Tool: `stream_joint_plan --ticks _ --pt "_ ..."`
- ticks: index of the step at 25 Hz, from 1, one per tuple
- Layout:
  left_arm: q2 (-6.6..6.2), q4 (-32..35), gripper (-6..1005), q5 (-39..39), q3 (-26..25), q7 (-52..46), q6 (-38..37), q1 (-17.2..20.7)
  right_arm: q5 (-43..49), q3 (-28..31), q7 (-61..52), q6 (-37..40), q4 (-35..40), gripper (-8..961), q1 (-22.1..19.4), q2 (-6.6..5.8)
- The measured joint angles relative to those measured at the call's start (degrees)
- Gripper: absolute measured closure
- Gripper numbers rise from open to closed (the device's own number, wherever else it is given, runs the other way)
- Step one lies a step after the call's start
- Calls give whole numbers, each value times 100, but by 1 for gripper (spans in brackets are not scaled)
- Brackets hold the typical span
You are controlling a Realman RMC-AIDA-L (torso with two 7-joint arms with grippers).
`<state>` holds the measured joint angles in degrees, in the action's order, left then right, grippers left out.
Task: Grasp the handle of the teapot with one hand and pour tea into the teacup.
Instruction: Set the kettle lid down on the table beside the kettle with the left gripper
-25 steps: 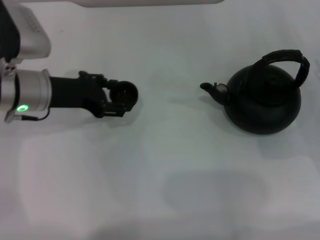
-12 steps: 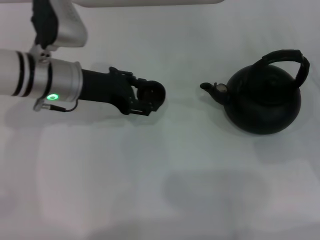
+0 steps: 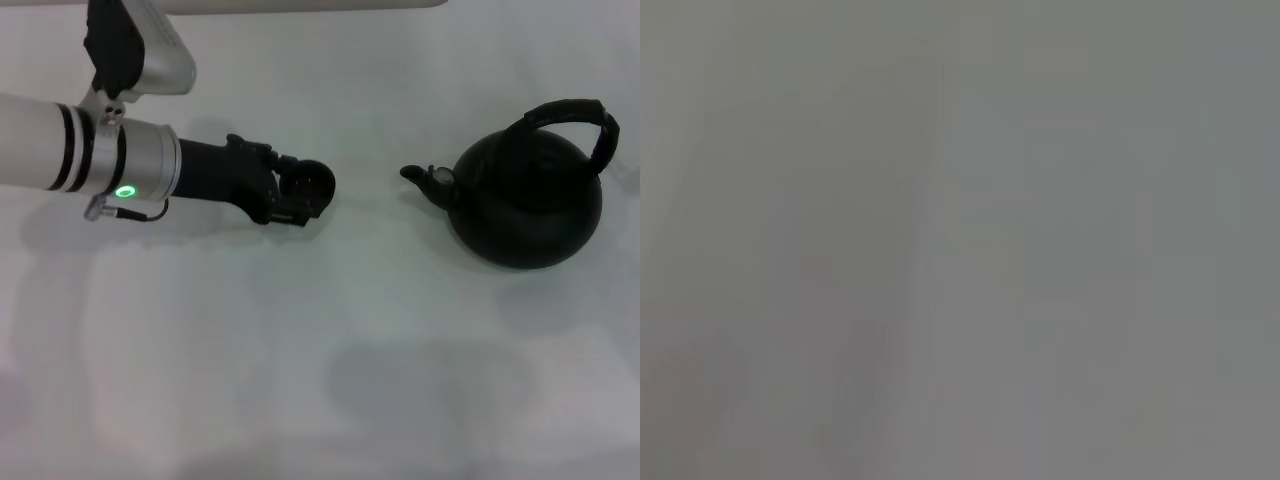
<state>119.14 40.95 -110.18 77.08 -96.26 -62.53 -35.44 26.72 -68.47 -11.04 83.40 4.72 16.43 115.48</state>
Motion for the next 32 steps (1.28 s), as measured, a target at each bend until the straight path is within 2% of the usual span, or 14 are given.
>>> stream_joint_plan --ticks 8,12,19,32 --pt "4 -600 298 663 128 687 238 -363 0 -216 -179 81 49 76 24 0" --pt "8 -778 298 821 644 718 535 -516 0 -216 -183 141 53 76 34 0" --pt "21 -826 298 1517 1421 980 775 -480 0 -214 -196 173 63 76 43 0" --pt "19 -914 299 1663 1470 1022 785 -445 -39 -210 -197 169 121 76 53 0"
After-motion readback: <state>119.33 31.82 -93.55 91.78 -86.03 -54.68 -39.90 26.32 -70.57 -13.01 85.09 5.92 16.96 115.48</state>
